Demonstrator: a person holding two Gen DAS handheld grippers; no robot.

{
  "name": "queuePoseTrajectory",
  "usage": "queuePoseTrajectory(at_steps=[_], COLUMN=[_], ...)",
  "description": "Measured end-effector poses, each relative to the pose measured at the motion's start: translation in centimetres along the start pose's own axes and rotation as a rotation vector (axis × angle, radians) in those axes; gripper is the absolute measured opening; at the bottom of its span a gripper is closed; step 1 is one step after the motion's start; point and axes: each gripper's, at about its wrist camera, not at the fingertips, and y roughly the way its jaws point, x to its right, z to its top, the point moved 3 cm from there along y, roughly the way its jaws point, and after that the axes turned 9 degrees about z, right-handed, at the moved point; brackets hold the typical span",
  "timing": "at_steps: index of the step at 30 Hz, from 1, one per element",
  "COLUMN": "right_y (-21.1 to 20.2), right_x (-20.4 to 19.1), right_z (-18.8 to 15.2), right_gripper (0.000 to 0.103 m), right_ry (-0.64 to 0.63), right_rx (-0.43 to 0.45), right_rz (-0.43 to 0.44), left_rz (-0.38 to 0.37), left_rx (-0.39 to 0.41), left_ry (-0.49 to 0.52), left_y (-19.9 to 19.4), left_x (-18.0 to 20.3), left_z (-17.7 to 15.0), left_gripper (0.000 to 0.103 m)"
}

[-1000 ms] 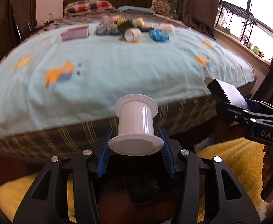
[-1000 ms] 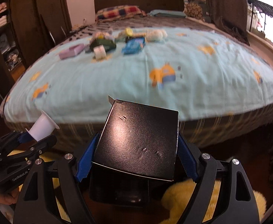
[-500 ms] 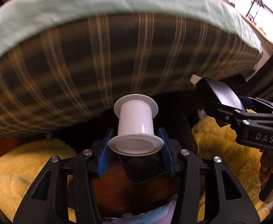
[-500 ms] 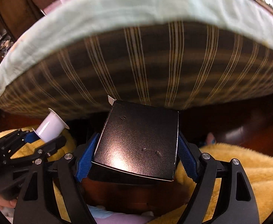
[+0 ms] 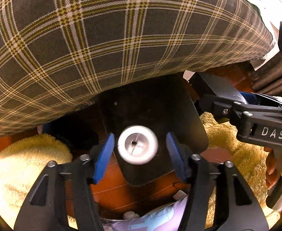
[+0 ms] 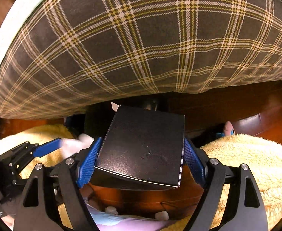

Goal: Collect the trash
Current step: 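Open both grippers over the bin, dropping spool and black box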

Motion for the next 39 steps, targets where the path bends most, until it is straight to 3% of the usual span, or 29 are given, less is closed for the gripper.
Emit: queuePoseTrajectory(at_steps=[10, 17, 27, 33, 39], right_y=[-1.1, -1.5, -4.2, -9.4, -15.9], right_x=[0.2, -1.1, -2.2, -3.5, -5.3], right_z=[1.9, 2.0, 3.0, 4.8, 8.5], right_gripper=[0.097, 0.098, 0.098, 0.098, 0.098], right_ry=[-0.004, -0.015, -0.027, -0.081, -0.157], right_rx=[0.034, 0.032, 0.085, 0.223, 0.439], right_rz=[0.005, 0.046, 0.028, -0.004, -0.032], left_rz=[0.046, 0.072, 0.086, 0.098, 0.091], left_rx=[0.044, 0.058, 0.09, 0.184, 0.316], left_ry=[-0.025, -0.012, -0.033, -0.034, -0.04], left_y=[-2.0, -2.7, -4.8, -8.7, -13.7], left_x=[-2.2, -2.7, -3.4, -3.8, -4.3], left_z=[1.0, 1.0, 1.4, 2.9, 5.6], left_gripper=[0.07, 0.074, 0.08, 0.083, 0.084])
